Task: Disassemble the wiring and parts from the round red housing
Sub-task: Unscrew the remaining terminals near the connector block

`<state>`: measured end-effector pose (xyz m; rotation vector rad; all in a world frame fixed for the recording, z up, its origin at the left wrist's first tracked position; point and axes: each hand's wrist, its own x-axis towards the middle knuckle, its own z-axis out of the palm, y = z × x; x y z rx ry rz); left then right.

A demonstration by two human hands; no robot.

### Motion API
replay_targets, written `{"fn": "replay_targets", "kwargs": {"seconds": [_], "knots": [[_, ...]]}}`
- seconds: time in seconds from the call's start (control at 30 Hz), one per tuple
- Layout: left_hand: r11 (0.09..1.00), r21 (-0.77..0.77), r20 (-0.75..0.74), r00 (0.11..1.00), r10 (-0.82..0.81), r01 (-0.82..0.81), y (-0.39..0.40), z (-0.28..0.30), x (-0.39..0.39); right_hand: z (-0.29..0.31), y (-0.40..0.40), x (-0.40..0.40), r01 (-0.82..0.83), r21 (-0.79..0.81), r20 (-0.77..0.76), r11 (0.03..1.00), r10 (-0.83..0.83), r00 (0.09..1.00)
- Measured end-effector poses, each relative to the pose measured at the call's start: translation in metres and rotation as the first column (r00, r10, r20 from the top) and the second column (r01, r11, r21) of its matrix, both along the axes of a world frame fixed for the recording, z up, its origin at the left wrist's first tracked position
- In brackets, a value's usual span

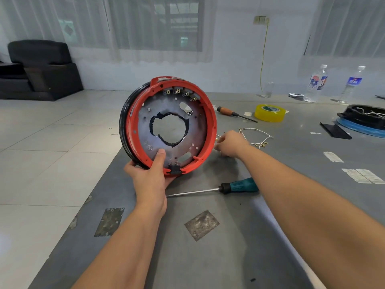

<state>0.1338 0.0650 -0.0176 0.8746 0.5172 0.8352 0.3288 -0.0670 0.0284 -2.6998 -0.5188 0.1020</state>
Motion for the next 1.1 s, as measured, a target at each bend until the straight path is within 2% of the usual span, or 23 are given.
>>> {"fn": "replay_targets", "kwargs": {"seconds": [0.13, 0.27, 0.33, 0.43, 0.67, 0.77, 0.9, 1.0, 1.1], "knots": [[1.0, 0.006, -0.014, 1.0, -0.002, 0.003, -0.001, 0.002, -0.003, 0.011, -0.039, -0.052, -0.245, -0.004, 0.086, 0.97, 0.244, 0.966], [1.0, 0.009, -0.009, 1.0, -0.012, 0.012, 0.0, 0.002, -0.004, -0.004, -0.073, -0.099, -0.409, -0.051, 0.07, 0.911, 0.412, 0.909], [1.0, 0.011, -0.011, 1.0, -0.021, 0.021, 0.0, 0.002, -0.005, -0.011, -0.082, -0.109, -0.438, -0.114, 0.057, 0.892, 0.446, 0.893], [0.999, 0.019, -0.015, 0.999, -0.034, 0.035, -0.001, 0.002, -0.007, -0.019, -0.086, -0.113, -0.438, -0.215, 0.133, 0.873, 0.47, 0.872], [0.999, 0.013, 0.0, 0.999, -0.035, 0.035, 0.003, -0.002, -0.006, -0.024, -0.09, -0.113, -0.475, -0.237, 0.251, 0.848, 0.526, 0.813], [0.999, -0.001, 0.017, 0.999, -0.035, 0.036, 0.004, -0.003, -0.005, -0.015, -0.099, -0.108, -0.372, -0.249, 0.339, 0.894, 0.44, 0.831], [0.999, 0.003, 0.012, 0.999, -0.053, 0.053, 0.006, -0.005, -0.004, 0.001, -0.126, -0.092, -0.054, -0.143, 0.405, 0.988, 0.109, 0.908], [0.996, 0.023, -0.006, 0.996, -0.084, 0.084, 0.006, -0.005, -0.004, 0.008, -0.15, -0.077, 0.201, 0.0, 0.314, 0.98, -0.191, 0.93], [0.992, 0.049, -0.031, 0.993, -0.118, 0.119, 0.005, -0.005, -0.005, 0.006, -0.173, -0.062, 0.413, 0.009, 0.206, 0.911, -0.406, 0.89]]}}
